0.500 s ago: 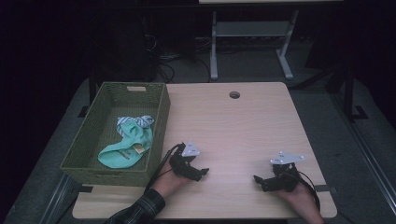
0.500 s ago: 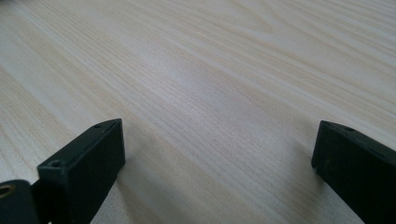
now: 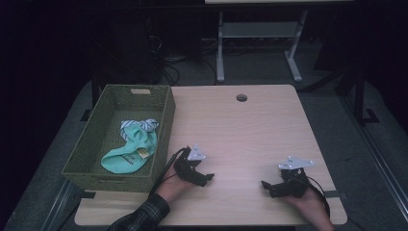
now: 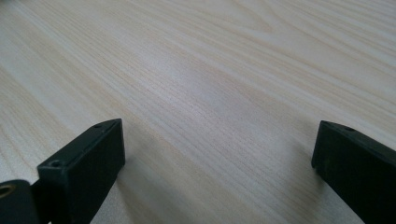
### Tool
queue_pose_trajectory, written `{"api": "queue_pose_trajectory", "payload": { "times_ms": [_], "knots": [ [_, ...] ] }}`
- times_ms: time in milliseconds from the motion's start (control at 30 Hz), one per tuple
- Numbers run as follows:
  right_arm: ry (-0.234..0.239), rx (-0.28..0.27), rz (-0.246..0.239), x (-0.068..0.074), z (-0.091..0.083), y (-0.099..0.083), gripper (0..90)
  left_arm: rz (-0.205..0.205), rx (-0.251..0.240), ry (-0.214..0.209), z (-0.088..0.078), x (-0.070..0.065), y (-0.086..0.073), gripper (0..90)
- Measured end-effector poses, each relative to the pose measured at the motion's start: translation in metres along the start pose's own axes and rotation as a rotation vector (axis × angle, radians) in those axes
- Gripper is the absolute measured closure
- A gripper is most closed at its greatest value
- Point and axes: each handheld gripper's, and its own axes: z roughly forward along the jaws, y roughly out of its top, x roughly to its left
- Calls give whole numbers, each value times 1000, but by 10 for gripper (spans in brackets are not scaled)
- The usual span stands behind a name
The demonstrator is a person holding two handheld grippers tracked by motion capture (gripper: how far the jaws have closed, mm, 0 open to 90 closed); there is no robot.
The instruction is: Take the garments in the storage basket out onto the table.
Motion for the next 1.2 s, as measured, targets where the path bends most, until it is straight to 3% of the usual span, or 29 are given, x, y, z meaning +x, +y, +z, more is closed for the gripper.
{"api": "queue_pose_trajectory", "payload": {
  "times_ms": [200,700,1200],
  "knots": [
    [0,-1,-1,0,0,0,21,-8,20,-5,0,-1,3,131],
    [0,1,-2,0,0,0,21,-43,-5,-20,-7,5,8,133],
    [1,2,2,0,0,0,21,-47,-15,-33,-14,6,14,134]
  ]
}}
